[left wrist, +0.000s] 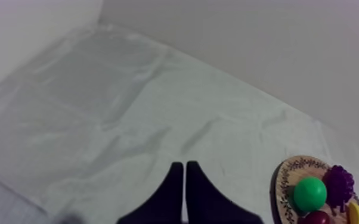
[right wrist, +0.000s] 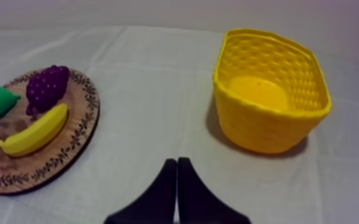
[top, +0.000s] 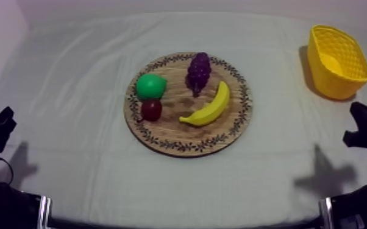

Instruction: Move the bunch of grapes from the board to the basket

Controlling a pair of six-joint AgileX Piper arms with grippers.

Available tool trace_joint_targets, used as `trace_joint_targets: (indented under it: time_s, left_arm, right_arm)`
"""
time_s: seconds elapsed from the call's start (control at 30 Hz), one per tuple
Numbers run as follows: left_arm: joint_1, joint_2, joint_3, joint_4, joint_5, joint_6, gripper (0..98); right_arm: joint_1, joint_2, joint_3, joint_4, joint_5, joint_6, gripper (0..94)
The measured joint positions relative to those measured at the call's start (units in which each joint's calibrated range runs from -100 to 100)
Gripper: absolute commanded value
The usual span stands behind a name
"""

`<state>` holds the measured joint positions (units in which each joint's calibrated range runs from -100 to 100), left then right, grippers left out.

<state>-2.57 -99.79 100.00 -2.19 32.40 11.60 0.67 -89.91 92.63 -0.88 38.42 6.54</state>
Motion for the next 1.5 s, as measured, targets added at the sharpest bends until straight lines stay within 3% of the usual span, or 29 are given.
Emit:
trace_joint_targets:
  time_s: [0.33, 0.67, 0.87, 1.23, 1.5]
  left_arm:
    - [0.0, 0.0, 0.0, 0.00, 0.0, 0.0, 0.1]
    - [0.0, 0.0, 0.0, 0.00, 0.0, 0.0, 0.1]
    - [0.0, 0.0, 0.0, 0.00, 0.0, 0.0, 0.1]
    - [0.0, 0.0, 0.0, 0.00, 0.0, 0.0, 0.1]
    - [0.0, 0.0, 0.0, 0.00, 0.0, 0.0, 0.1]
  right_arm:
    - [-1.5, 21.3, -25.4, -3.6, 7.4, 0.5, 0.4]
    - [-2.7, 48.7, -60.7, -7.6, 26.4, -0.3, 0.4]
    - [-6.2, 63.4, -79.6, -7.2, 34.9, -2.9, 0.3]
    - [-16.9, 82.8, -96.7, -3.3, 38.2, -10.6, 0.6]
    - [-21.7, 95.8, -101.5, -0.1, 35.6, -16.6, 1.9]
